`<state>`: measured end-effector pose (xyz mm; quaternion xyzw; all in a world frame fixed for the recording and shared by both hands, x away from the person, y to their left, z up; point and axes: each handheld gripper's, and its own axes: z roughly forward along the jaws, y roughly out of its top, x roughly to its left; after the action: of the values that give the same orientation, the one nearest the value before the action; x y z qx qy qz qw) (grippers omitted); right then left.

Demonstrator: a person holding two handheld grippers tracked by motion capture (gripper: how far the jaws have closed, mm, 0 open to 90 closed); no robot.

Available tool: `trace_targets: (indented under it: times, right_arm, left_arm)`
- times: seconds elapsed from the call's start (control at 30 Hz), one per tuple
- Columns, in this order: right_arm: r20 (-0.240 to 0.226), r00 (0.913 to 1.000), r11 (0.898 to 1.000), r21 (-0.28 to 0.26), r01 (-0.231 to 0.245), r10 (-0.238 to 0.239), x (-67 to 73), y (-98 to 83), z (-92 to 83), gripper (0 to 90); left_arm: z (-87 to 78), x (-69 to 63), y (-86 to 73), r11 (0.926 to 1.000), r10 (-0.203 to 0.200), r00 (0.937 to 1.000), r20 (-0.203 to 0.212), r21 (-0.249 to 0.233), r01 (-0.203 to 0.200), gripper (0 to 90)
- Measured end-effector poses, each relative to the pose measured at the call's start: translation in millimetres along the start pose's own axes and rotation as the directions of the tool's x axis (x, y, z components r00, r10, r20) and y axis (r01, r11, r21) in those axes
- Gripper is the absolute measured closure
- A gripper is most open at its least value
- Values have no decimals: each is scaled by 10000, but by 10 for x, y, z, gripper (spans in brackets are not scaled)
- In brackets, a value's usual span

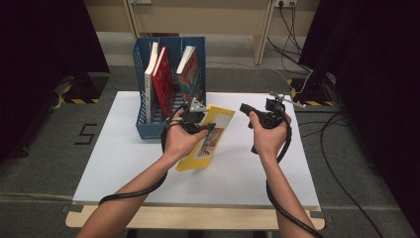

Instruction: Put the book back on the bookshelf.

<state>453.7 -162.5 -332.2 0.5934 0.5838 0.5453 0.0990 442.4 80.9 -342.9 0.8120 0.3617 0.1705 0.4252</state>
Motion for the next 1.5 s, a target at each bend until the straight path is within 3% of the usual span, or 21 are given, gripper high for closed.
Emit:
trace_targets:
  times: [0.33,0.5,0.7,0.93,1.5]
  right_arm:
    - [397,9990,9996,219,-203,194,-217,-141,-2,776]
    - [575,9983,9997,246,-63,49,-275,-198,-2,763]
    - [675,9977,9995,303,-29,9,-312,-253,20,755]
    - [854,9955,9975,607,356,-407,-353,-356,61,730]
    - [1029,9936,9942,1015,352,-457,-467,-596,118,713]
  left_arm:
    - [-95,44,-32,9993,-264,9996,97,-261,266,754]
    - [-198,79,21,9966,-364,9993,55,-743,367,753]
    - [-250,112,59,9941,-414,9991,-71,-1001,405,753]
    - [-327,163,144,9882,-579,9982,-181,-1431,547,753]
    - [-426,257,262,9770,-878,9952,-424,-1985,777,754]
